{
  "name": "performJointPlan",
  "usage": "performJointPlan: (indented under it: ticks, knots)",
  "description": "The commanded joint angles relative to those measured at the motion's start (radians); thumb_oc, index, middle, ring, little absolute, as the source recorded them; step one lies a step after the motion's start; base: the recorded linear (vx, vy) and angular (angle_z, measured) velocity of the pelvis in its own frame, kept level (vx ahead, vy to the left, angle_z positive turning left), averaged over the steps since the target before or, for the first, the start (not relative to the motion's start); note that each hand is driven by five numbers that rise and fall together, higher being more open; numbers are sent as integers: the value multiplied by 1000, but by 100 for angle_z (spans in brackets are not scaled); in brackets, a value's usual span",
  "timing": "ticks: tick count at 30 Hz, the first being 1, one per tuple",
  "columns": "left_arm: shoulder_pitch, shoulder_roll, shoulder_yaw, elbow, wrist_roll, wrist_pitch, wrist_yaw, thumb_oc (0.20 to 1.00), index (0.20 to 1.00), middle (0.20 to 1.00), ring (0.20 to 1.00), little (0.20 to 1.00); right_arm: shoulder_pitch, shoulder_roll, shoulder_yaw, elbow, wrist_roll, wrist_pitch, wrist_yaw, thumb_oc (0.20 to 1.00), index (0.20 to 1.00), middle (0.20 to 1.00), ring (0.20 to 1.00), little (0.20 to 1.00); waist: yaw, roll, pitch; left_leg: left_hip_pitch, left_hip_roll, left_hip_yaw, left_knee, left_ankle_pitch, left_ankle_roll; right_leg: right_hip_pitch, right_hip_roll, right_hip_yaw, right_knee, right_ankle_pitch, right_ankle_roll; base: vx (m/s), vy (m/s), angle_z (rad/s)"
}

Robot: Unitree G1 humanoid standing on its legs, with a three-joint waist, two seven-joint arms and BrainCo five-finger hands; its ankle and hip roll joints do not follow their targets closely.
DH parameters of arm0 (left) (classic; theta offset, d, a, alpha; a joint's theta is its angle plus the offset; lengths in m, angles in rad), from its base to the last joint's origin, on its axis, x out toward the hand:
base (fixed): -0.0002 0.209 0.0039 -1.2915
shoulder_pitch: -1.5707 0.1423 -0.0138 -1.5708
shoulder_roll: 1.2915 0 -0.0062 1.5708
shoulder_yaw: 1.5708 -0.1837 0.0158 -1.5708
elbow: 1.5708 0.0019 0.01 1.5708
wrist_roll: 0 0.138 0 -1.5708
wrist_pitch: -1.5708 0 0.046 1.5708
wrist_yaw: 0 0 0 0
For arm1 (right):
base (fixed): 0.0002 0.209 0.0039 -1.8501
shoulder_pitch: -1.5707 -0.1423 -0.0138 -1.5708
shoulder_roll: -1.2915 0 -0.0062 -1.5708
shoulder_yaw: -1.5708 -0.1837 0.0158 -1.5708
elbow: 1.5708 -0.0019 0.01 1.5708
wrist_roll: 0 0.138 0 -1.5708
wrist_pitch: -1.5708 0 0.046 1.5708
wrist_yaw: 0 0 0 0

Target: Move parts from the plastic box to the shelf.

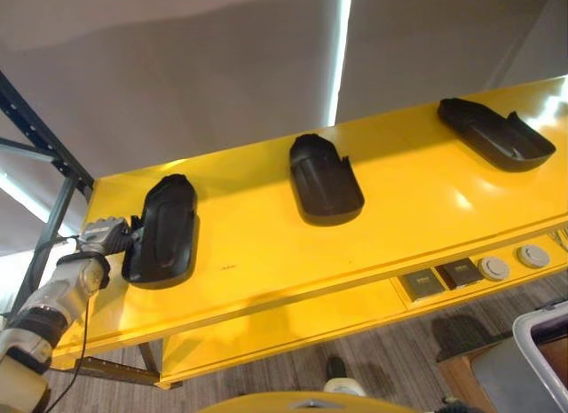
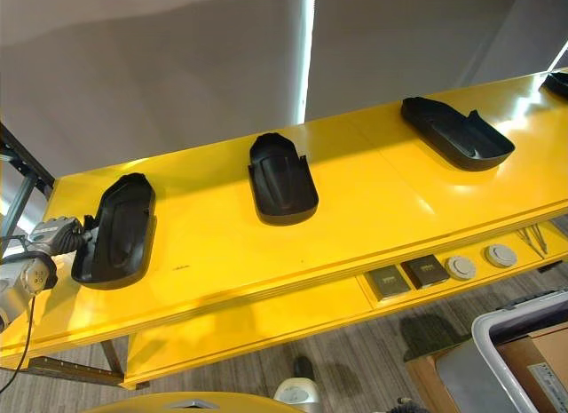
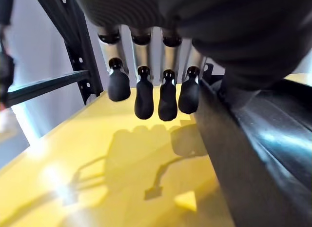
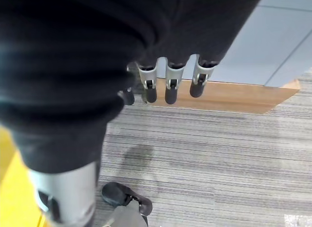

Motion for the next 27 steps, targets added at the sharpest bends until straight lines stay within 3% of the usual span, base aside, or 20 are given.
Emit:
performJointPlan:
  ticks: [1, 4, 8, 11, 14, 15, 20, 21, 22, 24, 27]
  knots:
    - [-119, 1, 75, 46, -51, 31, 49, 1000, 1000, 1000, 1000, 1000, -40, -22, 26, 37, -35, -11, 1, 1000, 1000, 1000, 1000, 1000, 10, -12, 29, -42, 10, 21, 80, -42, 23, 28, -9, -8, 67, -114, 55, 0, 0, 0]
    - [-120, -15, 86, 45, -93, 25, 80, 1000, 1000, 1000, 1000, 1000, -42, -15, 30, 45, -36, -18, -5, 1000, 1000, 1000, 1000, 1000, 11, -15, 32, -41, 11, 19, 80, -41, 23, 31, -8, -10, 68, -115, 55, 0, 0, 0]
    - [-124, -39, 141, -29, -209, -31, 201, 1000, 1000, 1000, 1000, 1000, -32, 6, 29, 53, -37, -34, -20, 1000, 1000, 1000, 1000, 1000, 21, -23, 32, -38, 11, 11, 78, -43, 23, 37, -8, -15, 68, -118, 52, -3, -17, 0]
    - [-81, -7, 218, -235, -306, -64, 246, 1000, 1000, 1000, 1000, 1000, -12, 30, 10, 52, -39, -46, -38, 1000, 1000, 1000, 1000, 1000, 44, -25, 36, -33, 9, -4, 80, -50, 24, 53, -11, -27, 67, -123, 50, -7, -23, 3]
    - [-8, 2, 339, -460, -342, -67, 214, 1000, 1000, 1000, 1000, 1000, -3, 59, -12, 46, -43, -48, -52, 1000, 1000, 1000, 1000, 1000, 75, -26, 36, -39, 7, -23, 82, -49, 25, 61, -14, -39, 63, -121, 47, -15, -29, 11]
    - [41, -3, 410, -563, -354, -70, 184, 1000, 1000, 1000, 1000, 1000, 2, 73, -22, 40, -44, -43, -56, 1000, 1000, 1000, 1000, 1000, 88, -26, 35, -38, 7, -33, 81, -49, 23, 70, -15, -46, 60, -121, 47, -9, -28, 17]
    - [163, -15, 558, -756, -448, -100, 34, 1000, 1000, 1000, 1000, 1000, 16, 111, -39, 9, -62, -26, -65, 1000, 1000, 1000, 1000, 1000, 122, -29, 27, -37, 6, -52, 79, -48, 19, 88, -19, -70, 53, -121, 49, -7, -30, 17]
    - [191, -24, 584, -806, -554, -101, -70, 1000, 1000, 1000, 1000, 1000, 16, 118, -44, 10, -63, -30, -70, 1000, 1000, 1000, 1000, 1000, 134, -29, 25, -40, 6, -57, 81, -48, 20, 91, -21, -76, 52, -120, 50, -17, -20, 19]
    - [198, -27, 591, -820, -578, -98, -100, 1000, 1000, 1000, 1000, 1000, 16, 119, -45, 9, -62, -29, -70, 1000, 1000, 1000, 1000, 1000, 136, -29, 25, -40, 6, -58, 81, -48, 20, 91, -22, -78, 52, -120, 51, -33, -24, 12]
    - [247, -56, 613, -895, -744, -74, -298, 1000, 1000, 1000, 1000, 1000, 11, 126, -53, 12, -58, -29, -75, 1000, 1000, 1000, 1000, 1000, 155, -26, 25, -46, 2, -68, 84, -47, 20, 94, -24, -88, 51, -117, 52, -40, -14, 6]
    - [315, -97, 626, -951, -863, -38, -448, 1000, 1000, 1000, 1000, 1000, 0, 128, -60, 17, -47, -26, -73, 1000, 1000, 1000, 1000, 1000, 178, -24, 27, -51, -1, -81, 88, -46, 19, 99, -29, -103, 50, -112, 56, -27, -26, 16]
